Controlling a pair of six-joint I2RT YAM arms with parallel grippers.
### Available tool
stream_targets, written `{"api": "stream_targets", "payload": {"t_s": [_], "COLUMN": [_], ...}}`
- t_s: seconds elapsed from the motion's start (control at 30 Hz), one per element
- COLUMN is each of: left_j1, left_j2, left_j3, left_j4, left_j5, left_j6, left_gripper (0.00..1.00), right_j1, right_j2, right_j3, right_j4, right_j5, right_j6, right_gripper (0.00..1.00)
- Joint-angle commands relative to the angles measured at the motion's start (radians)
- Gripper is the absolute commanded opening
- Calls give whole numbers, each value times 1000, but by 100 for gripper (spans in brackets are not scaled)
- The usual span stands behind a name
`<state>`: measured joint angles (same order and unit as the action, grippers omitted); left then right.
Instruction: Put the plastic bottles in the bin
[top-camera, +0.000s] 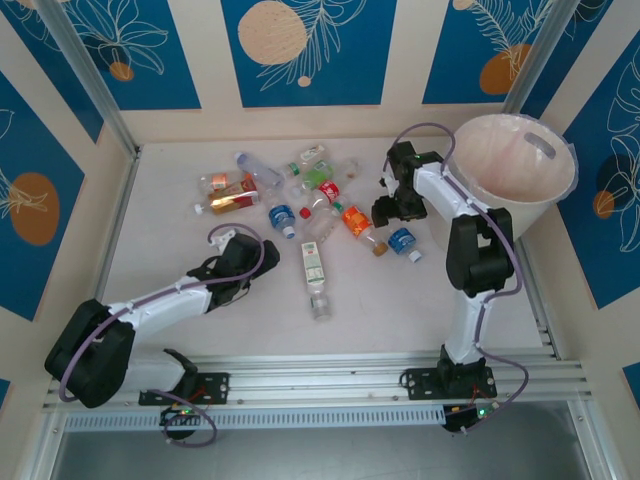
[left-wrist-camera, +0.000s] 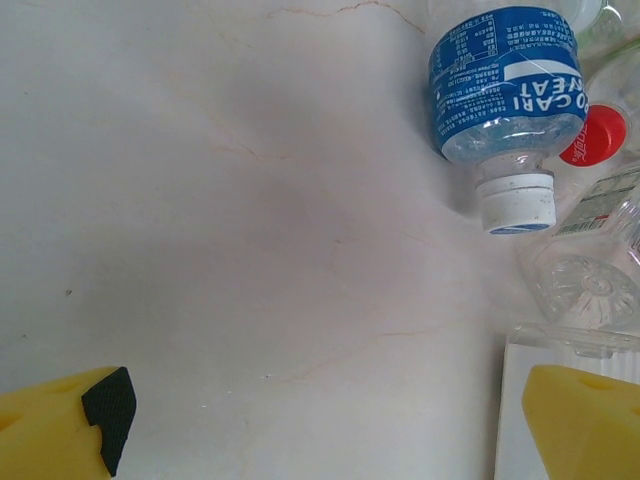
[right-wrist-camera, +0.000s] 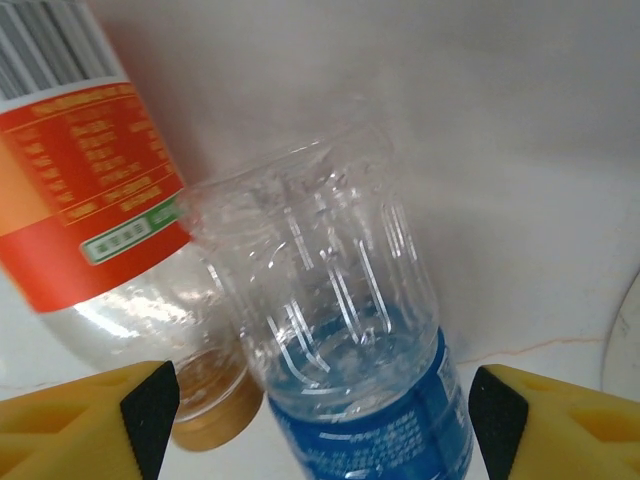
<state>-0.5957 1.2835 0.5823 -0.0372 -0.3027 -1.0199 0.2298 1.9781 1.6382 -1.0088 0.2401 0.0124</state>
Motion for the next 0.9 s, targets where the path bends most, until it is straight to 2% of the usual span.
{"api": "stream_targets", "payload": {"t_s": [0.0, 0.13, 0.33, 0.53, 0.87], "left_j1": [18, 22, 25, 29, 32], "left_j2": [-27, -40, -50, -49, -42], "left_j3": [-16, -29, -38, -42, -43], "left_j4": [-8, -6, -9, -3, -2], "left_j5": [10, 3, 4, 10, 12], "left_j6": [-7, -15, -19, -21, -23], "left_gripper": [100, 100, 100, 100, 100], "right_j1": [7, 5, 15, 20, 14], "right_j2": [39, 90, 163, 221, 156], "right_j3": [49, 88, 127, 147, 105], "right_j4": [-39, -48, -47, -27, 50], "right_j5": [40, 69, 16, 46, 69], "right_j6": [-49, -55, -72, -45, -7], "right_gripper": [78, 78, 79, 79, 66]}}
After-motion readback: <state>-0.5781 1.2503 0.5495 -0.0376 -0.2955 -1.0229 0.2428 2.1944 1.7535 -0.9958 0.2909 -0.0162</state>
